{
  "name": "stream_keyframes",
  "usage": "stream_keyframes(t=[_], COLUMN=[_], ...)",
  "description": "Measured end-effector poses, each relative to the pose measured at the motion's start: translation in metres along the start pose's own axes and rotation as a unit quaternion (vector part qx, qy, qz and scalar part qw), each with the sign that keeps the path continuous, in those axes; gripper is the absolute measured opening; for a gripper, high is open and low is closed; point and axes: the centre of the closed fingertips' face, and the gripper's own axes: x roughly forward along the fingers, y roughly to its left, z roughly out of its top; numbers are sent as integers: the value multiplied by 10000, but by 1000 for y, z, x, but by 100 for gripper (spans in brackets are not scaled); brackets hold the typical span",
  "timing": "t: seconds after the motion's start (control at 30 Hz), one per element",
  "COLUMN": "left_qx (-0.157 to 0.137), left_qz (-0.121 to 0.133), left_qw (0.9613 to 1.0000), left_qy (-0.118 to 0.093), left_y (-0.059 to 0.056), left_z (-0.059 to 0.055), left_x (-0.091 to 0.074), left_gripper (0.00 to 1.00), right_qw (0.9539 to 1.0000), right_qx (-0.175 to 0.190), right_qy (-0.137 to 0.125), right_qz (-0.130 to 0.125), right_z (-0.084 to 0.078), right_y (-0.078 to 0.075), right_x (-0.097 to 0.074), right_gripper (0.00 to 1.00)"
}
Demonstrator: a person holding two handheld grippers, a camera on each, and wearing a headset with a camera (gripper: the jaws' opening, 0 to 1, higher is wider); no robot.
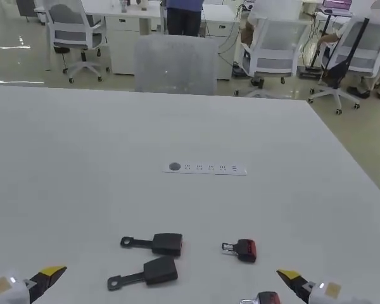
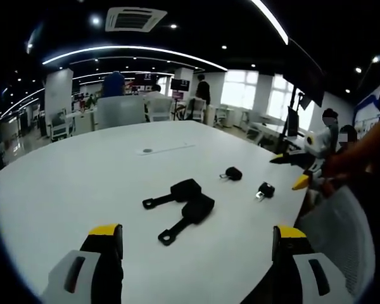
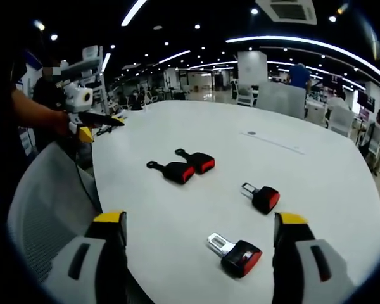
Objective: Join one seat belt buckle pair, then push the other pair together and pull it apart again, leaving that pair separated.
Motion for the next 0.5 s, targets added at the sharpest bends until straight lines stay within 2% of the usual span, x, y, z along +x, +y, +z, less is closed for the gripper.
stream_keyframes(t=[0.03,0.07,0.17,0.23,0.3,0.4,0.5], left_qx=[-9,-86,-73,-18,42,-1,-1], left_qz=[150,244,556,690,858,913,923], left_qw=[9999,9996,9983,9974,9961,9956,9956], left_qy=[-27,-145,-178,-183,-185,-234,-189], left_y=[4,3,5,3,4,4,6], left_z=[1,5,6,5,5,8,7], left_x=[1,3,6,11,13,13,13], left_gripper=[100,100,100,100,100,100,100], right_qw=[9998,9997,9983,9977,9977,9982,9984], right_qx=[-32,42,63,221,222,228,224], right_qy=[5,-36,-104,-209,-198,-197,-192], right_qz=[-208,-236,-562,-602,-601,-527,-477], right_z=[0,1,4,7,7,7,7], right_y=[-6,-5,-9,-6,-1,7,10], right_x=[0,0,3,5,10,15,16], right_gripper=[98,98,98,98,98,98,98])
